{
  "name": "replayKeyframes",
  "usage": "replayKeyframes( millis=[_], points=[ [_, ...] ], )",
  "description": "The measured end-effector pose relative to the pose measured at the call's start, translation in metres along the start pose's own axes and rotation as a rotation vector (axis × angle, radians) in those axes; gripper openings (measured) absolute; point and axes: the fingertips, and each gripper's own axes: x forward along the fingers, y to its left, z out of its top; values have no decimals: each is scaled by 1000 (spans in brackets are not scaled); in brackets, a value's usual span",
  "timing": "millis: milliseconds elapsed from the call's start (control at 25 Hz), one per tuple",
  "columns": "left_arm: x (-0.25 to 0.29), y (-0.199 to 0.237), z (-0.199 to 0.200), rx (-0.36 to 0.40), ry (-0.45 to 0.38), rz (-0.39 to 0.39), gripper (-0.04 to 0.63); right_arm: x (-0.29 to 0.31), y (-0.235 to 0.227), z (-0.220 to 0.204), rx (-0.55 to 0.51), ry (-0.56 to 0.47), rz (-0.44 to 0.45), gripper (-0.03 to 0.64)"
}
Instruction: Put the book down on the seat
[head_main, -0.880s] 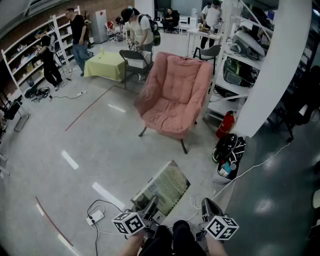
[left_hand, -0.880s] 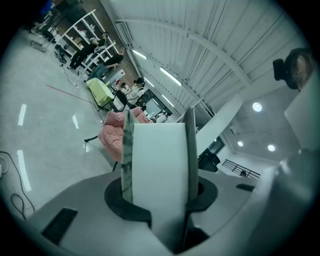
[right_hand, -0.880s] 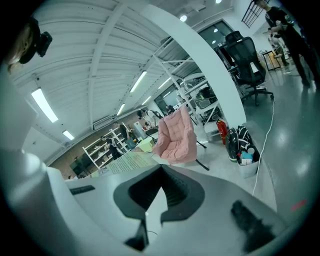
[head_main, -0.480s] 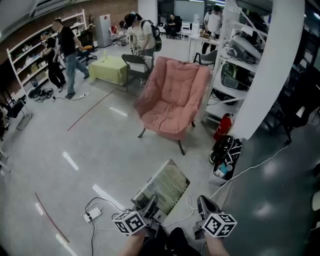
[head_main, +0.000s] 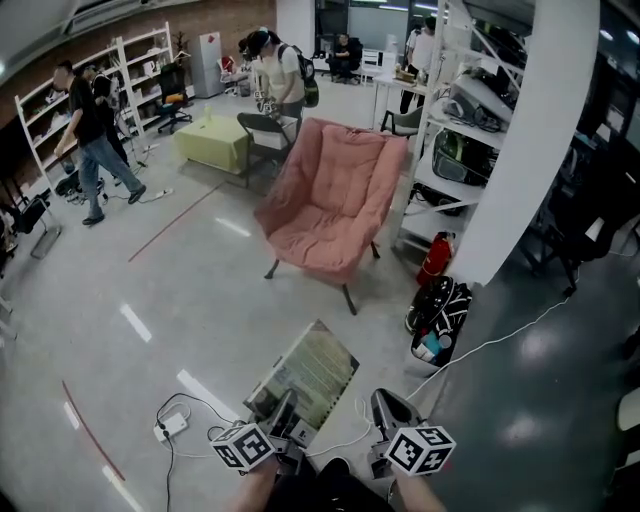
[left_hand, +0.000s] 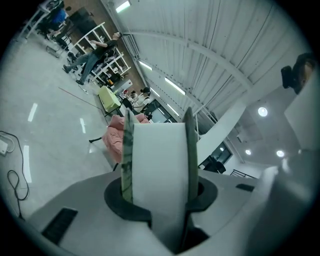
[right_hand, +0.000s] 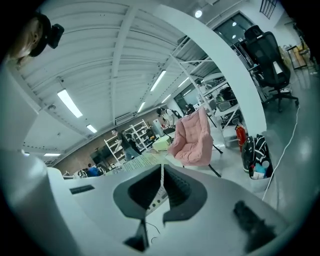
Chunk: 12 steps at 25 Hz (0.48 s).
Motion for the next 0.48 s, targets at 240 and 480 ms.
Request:
replayKeyframes(
  millis=[240,480],
  points=[
    [17,-8,-4,-12,-35,11,155,8,-19,11,6,4,15,12],
    [30,-11,6,-9,-61,29,155,29,-23,21,10,28,23,14]
  ],
)
